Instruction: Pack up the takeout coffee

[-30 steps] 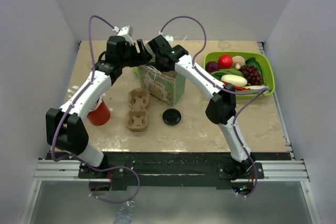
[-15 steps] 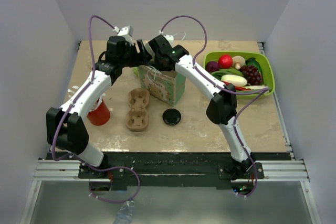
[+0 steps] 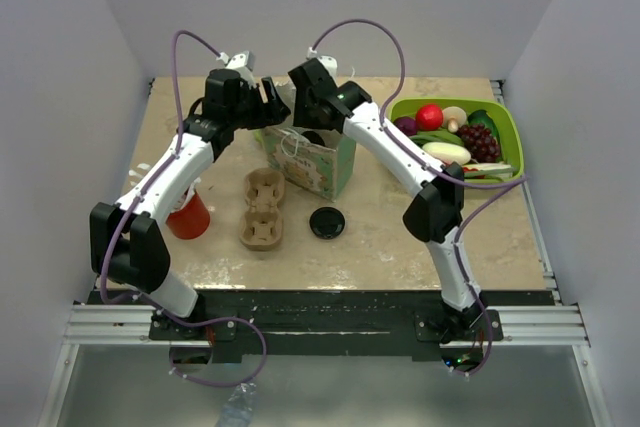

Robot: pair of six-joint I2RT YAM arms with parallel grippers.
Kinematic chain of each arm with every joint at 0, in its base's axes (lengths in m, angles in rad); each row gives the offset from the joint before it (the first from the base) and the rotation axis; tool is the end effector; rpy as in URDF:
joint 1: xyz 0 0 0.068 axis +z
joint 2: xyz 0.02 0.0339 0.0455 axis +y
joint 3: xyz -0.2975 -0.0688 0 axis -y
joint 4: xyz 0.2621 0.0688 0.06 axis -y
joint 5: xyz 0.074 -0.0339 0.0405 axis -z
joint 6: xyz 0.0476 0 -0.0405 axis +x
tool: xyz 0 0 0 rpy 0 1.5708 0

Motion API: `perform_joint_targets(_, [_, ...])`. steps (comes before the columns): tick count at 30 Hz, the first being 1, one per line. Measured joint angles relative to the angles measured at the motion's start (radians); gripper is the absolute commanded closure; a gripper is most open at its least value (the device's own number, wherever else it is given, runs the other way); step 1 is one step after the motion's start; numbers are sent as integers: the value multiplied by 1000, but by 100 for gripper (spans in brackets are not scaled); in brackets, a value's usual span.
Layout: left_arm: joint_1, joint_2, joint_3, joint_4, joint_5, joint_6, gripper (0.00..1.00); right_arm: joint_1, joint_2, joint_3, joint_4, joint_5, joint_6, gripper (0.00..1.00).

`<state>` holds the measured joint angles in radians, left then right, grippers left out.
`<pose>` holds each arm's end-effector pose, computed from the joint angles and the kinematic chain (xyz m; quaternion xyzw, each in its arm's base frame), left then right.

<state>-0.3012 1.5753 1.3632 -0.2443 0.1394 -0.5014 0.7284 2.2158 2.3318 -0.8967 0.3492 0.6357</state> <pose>0.3790 -0.1247 0.3611 -0.0480 0.8461 -0.2605 0.4625 0.4113 0.3450 0.3576 0.0247 0.9111 0.1145 0.3953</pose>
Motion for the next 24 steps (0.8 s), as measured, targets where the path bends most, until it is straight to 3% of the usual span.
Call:
perform_joint_targets(14, [0, 2, 10, -10, 0, 0, 24, 0, -163, -34, 67, -2, -23, 52])
perform_joint_targets(17, [0, 2, 26, -21, -1, 0, 18, 0, -184, -34, 77, -9, -38, 47])
perform_joint_targets(24, [0, -19, 84, -35, -14, 8, 0, 0, -354, -163, 190, -77, -125, 18])
